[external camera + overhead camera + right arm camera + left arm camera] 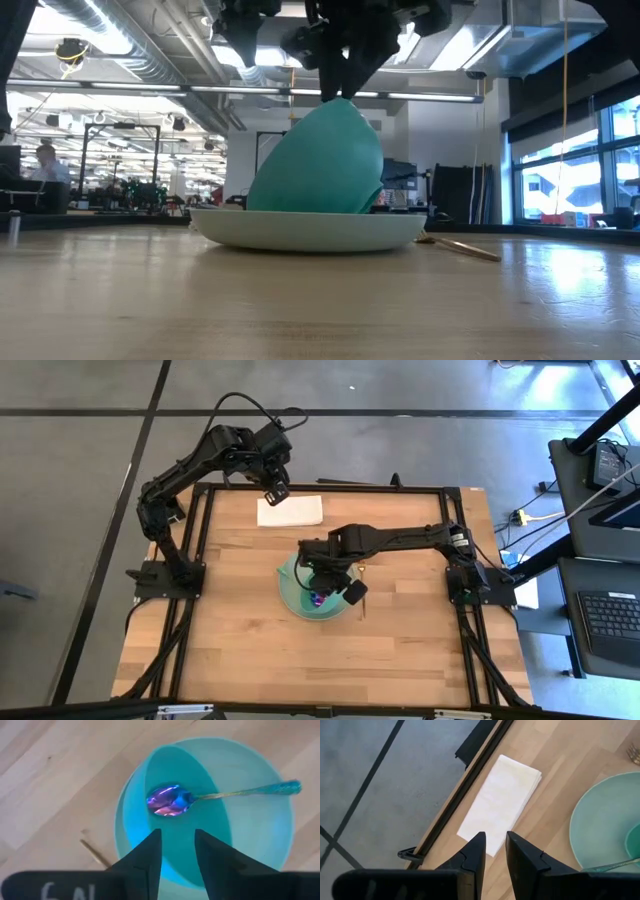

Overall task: Set table place
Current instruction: Adjust the blue bowl on the blue plate

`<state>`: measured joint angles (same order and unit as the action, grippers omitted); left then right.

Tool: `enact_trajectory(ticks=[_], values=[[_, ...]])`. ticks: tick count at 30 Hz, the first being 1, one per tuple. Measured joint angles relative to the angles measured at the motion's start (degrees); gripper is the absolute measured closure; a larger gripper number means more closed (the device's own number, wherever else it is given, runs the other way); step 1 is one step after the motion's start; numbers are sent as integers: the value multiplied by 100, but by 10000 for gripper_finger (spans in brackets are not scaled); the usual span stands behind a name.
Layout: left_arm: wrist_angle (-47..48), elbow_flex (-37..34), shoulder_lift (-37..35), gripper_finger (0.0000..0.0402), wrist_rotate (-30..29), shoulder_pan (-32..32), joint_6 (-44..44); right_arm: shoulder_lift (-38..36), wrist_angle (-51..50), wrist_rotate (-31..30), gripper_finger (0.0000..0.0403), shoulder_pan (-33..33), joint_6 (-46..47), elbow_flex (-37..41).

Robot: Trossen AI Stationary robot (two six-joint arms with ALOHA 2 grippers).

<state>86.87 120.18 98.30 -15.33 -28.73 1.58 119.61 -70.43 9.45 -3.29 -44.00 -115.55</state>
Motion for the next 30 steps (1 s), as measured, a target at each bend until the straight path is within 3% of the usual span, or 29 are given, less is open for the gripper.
enact_trajectory(ticks=[17, 30], values=[[-2, 0, 0, 333, -2, 0, -116, 22, -179, 20, 285, -72, 150, 12], [-92, 2, 0, 333, -2, 0, -78, 22, 257, -65, 292, -83, 152, 582]])
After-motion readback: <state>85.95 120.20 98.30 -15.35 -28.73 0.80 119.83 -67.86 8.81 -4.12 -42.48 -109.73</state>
